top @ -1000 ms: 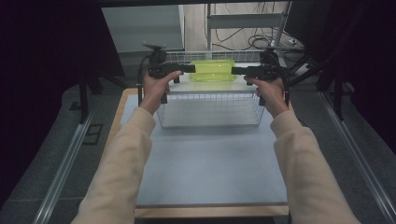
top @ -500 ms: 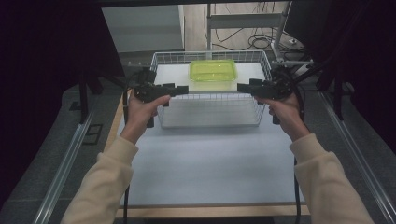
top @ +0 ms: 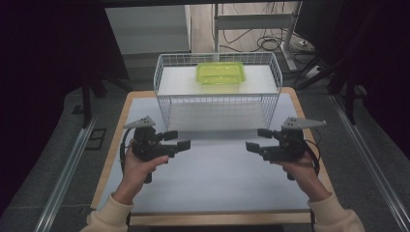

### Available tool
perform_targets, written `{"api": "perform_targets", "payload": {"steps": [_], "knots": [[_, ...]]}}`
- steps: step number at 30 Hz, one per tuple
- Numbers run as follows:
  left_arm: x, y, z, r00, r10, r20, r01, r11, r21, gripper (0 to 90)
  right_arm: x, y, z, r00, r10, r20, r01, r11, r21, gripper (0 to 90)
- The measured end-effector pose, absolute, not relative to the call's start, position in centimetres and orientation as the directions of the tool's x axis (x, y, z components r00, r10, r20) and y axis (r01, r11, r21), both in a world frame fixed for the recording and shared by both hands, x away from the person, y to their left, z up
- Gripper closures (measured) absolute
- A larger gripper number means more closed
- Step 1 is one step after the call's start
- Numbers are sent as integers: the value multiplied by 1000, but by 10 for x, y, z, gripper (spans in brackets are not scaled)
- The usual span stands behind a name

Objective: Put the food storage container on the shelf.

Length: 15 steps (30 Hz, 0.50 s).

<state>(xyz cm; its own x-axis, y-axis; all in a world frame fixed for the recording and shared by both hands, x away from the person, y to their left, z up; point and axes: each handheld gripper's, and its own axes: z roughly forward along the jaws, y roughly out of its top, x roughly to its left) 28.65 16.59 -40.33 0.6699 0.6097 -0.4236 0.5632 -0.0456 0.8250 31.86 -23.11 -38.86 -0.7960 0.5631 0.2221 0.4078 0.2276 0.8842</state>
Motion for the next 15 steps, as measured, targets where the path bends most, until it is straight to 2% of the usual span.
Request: {"api": "perform_targets", "payload": {"steps": [9,15], "knots": [[260,161,-453,657,633,-410,589,-91,803,233,289,-238,-448,-788,578,213,448,300,842,240],[260,158,-464,648,645,-405,600,-105,793,232,292,-238,-462,-775,591,224,470,303,829,240]]}}
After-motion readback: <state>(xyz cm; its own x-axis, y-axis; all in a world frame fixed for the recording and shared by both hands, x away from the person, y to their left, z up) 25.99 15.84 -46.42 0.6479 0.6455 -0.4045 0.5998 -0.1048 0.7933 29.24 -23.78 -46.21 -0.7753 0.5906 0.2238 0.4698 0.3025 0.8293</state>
